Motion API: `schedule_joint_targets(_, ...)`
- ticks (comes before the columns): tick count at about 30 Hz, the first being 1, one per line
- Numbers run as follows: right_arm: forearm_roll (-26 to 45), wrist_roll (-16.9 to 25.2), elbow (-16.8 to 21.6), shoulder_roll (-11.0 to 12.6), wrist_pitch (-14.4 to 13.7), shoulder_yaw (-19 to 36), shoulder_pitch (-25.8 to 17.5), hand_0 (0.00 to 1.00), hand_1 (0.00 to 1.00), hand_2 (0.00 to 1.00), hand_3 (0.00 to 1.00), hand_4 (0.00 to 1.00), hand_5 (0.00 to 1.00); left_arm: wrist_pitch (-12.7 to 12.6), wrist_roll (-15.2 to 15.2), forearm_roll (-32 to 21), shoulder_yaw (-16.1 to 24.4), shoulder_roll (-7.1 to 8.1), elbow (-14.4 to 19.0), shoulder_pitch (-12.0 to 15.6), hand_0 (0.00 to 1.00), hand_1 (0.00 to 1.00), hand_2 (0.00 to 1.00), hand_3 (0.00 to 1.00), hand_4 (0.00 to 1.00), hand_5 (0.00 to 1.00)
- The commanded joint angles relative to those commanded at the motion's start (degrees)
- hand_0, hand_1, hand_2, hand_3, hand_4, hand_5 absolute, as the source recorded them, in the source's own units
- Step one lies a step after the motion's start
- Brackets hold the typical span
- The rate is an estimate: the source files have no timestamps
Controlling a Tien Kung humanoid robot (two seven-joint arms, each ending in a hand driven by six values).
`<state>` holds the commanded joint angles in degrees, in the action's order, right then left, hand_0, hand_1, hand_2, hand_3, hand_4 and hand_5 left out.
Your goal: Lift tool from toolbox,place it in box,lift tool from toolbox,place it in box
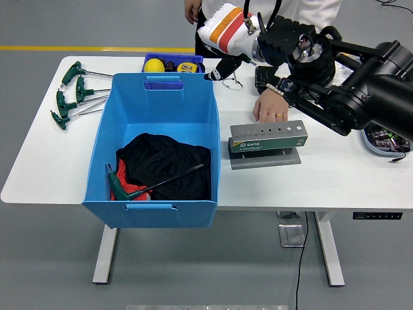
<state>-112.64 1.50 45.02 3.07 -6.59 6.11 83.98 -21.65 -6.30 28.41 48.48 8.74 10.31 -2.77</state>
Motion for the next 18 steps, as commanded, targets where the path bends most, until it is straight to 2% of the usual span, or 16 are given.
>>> schedule_joint_targets(6,0.48,-1.31,5.99,-2.49,-0.11,1.17,1.24,0.002,0.002,0.021,0.030,0.862,0.596,-0.16,-0.11,-0.50,-0.60,0.00,0.00,-0.08,0.430,0.441,0.425,0.748,0.806,0.773)
schedule_joint_targets(10,0.85,-2.13,9.11,-3.07,-0.36,0.31,0.53,0.002,0.002,0.022,0.029,0.860,0.595,-0.24,-0.05,-1.02,-1.07,-0.04,0.00,-0.36,0.430,0.442,0.424,0.747,0.806,0.775)
schedule_joint_targets(18,2.04,-2.38,11.24,-3.07,-1.19,-1.15,-0.88,0.002,0.002,0.027,0.030,0.859,0.593,-0.48,0.03,-1.05,-1.34,0.02,0.00,-0.90,0.430,0.442,0.424,0.747,0.805,0.776)
